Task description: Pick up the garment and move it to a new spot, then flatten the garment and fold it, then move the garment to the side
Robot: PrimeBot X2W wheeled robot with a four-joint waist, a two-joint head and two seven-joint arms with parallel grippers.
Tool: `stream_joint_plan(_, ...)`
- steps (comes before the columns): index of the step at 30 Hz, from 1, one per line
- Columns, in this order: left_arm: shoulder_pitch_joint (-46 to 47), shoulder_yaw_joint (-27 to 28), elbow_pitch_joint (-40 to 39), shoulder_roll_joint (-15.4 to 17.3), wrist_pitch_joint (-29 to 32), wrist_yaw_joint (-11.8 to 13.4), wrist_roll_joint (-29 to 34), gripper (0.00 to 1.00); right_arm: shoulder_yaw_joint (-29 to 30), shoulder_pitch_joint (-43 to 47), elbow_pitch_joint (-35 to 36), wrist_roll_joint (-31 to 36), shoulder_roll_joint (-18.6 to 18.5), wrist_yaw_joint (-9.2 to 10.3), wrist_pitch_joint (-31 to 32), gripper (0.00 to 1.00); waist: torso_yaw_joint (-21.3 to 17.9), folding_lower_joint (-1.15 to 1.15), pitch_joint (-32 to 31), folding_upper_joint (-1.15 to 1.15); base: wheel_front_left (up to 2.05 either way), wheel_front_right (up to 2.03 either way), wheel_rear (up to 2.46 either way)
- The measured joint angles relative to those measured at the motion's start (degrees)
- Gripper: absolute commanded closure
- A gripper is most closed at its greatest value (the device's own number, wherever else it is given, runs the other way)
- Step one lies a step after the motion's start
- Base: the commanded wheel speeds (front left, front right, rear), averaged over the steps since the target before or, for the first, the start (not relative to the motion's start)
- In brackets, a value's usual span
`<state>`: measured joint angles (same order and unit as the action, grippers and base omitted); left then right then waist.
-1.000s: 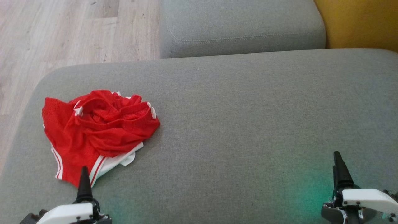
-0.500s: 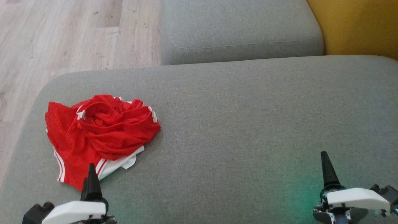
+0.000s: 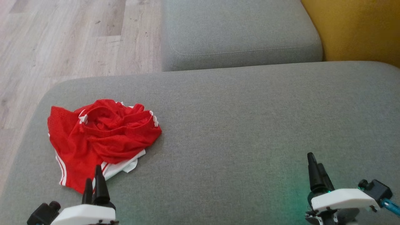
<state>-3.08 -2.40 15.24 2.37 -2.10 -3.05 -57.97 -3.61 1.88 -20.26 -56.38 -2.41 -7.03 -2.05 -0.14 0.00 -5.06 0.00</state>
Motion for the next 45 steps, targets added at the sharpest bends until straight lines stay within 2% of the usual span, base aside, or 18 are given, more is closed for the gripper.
stream_joint_plan(13,-0.96,-1.87,-0.78,0.03,-2.20,0.03,9.66,0.00,-3.14,0.01,-0.64,9.84,-0.12,0.00,-2.14,0.00,0.07,0.00,-0.96,0.00,0.00,0.00,0.00)
stream_joint_plan(30,-3.15,-3.86,-2.74,0.09,-4.78,1.37,22.02,0.00,-3.58,1.70,-2.05,23.68,-0.09,-0.01,-4.77,0.00,-0.24,0.00,-3.40,0.00,0.00,0.00,0.00)
stream_joint_plan(40,-3.33,-6.14,-2.75,0.13,-6.62,1.12,31.66,0.00,-6.26,1.71,-1.99,32.18,-0.09,-0.01,-6.54,0.00,-0.64,0.00,-4.44,0.00,0.00,0.00,0.00)
stream_joint_plan(45,-3.87,-6.87,-1.90,0.14,-7.55,2.13,35.26,0.00,-7.28,2.26,-1.71,36.23,-0.09,-0.01,-7.49,0.00,-0.73,0.00,-5.05,0.00,0.00,0.00,0.00)
